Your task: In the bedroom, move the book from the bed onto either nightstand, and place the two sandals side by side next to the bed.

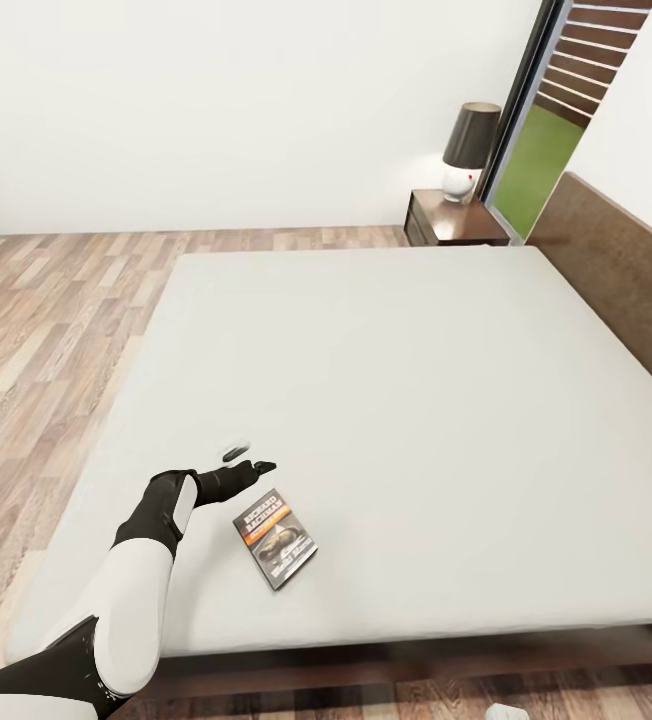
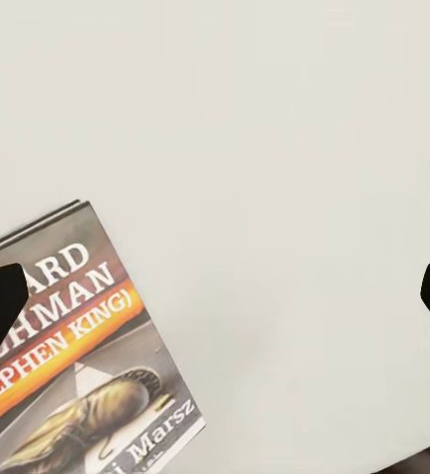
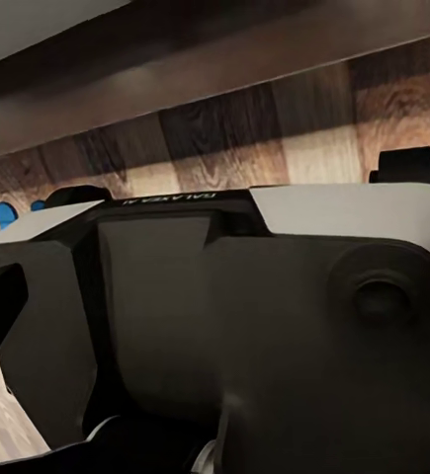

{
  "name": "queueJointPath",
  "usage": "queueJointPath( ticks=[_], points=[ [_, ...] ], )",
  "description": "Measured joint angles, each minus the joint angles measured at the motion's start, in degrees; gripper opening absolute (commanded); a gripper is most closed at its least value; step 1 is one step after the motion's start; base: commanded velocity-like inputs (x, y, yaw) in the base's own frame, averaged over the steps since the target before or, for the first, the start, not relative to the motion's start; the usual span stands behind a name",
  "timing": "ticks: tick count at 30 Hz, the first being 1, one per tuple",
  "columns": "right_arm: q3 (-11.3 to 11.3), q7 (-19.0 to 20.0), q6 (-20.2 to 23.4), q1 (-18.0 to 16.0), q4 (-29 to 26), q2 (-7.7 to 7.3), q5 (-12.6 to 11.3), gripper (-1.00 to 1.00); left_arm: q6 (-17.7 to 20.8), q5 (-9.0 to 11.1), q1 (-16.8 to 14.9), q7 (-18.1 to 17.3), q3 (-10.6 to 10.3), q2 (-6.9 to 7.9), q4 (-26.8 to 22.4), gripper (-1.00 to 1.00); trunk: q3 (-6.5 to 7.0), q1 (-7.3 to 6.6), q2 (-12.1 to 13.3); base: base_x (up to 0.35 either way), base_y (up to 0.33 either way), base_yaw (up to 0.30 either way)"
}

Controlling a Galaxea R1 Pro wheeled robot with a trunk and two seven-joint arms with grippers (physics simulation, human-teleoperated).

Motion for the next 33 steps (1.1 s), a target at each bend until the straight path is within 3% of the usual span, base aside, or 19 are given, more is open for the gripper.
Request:
queueJointPath(
  ticks=[26,33],
  points=[
    [0.0,0.01,0.0,0.0,0.0,0.0,-0.01,1.0,0.0,0.06,0.0,-0.01,0.05,0.0,-0.03,1.0,-4.67,5.71,-10.44,0.0,0.0,0.0],
    [0.0,0.05,0.0,0.0,0.0,0.0,0.0,1.0,-0.01,2.33,0.0,0.02,0.05,0.04,-0.03,1.0,-5.93,7.25,-13.24,0.0,0.0,0.0]
  ],
)
